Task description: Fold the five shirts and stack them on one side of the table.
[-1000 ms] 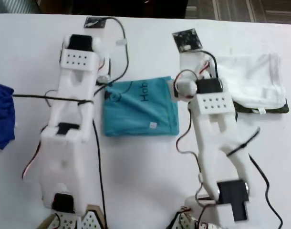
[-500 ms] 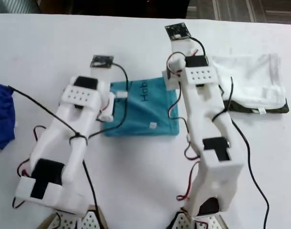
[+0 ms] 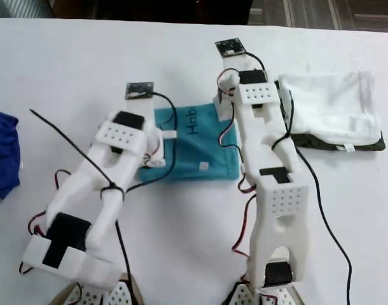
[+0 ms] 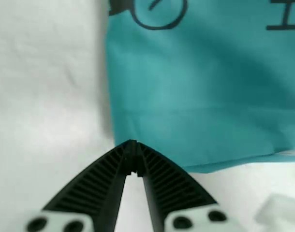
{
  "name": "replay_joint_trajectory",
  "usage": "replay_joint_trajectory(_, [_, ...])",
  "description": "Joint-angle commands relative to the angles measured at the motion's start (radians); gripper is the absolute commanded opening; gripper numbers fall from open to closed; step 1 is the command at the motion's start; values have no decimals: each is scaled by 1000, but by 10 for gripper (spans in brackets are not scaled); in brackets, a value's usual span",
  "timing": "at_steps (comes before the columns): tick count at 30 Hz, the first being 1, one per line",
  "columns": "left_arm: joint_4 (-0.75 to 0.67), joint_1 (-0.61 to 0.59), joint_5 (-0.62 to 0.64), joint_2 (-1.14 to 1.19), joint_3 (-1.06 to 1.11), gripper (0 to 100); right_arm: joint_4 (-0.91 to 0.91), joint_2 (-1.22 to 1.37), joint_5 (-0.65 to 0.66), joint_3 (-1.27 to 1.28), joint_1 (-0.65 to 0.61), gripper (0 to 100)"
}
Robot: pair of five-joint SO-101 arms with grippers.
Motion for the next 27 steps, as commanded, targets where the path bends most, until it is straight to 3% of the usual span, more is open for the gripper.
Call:
replay_joint_trajectory(1, [-15,21,12,-51,22,28,7,-8,-6,-44,8,19])
replay_joint_trajectory(6, [-18,14,6,-51,104,28,2,-8,-2,-46,10,19])
replay_joint_trajectory(14, [-164,-72,5,-52,245,28,2,62,-2,-48,13,19])
replay_joint_trajectory(23, [-155,-72,5,-58,214,28,81,27,-3,-172,10,19])
replay_joint_trajectory(27, [-72,-71,12,-58,127,28,134,-7,-3,-252,5,19])
